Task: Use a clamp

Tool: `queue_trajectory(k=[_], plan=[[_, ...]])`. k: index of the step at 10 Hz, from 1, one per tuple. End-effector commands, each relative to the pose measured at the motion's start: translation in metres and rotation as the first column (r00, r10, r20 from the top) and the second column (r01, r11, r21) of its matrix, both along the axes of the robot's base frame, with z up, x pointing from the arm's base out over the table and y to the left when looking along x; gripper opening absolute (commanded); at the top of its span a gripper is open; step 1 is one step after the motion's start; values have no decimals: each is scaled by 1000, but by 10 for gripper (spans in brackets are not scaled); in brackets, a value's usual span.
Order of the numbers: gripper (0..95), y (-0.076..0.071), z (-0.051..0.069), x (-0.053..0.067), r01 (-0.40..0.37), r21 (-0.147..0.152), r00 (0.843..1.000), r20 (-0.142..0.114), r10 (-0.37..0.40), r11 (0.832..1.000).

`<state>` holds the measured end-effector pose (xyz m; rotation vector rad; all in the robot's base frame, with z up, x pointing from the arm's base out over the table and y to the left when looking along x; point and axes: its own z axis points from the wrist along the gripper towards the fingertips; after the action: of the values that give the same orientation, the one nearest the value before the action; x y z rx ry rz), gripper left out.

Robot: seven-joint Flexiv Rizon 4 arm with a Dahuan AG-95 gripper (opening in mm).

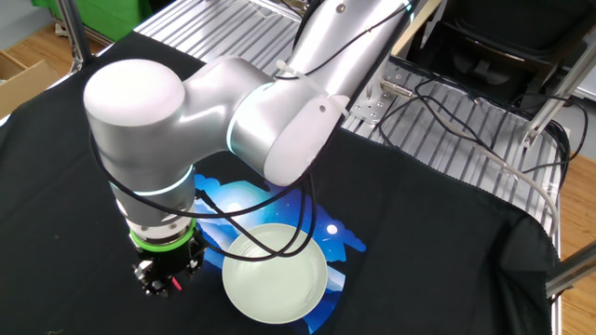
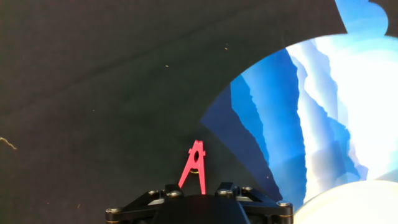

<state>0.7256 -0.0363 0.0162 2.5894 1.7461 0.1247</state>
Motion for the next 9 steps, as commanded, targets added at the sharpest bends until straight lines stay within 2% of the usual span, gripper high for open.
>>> queue_trajectory(k=[1,5,9], plan=[[380,0,-1,0,12,-1,1000,5,-12,1000],[380,-3,2,8,33,2,999,13,-33,999],[380,-4,-3,13,46,8,999,19,-46,999]])
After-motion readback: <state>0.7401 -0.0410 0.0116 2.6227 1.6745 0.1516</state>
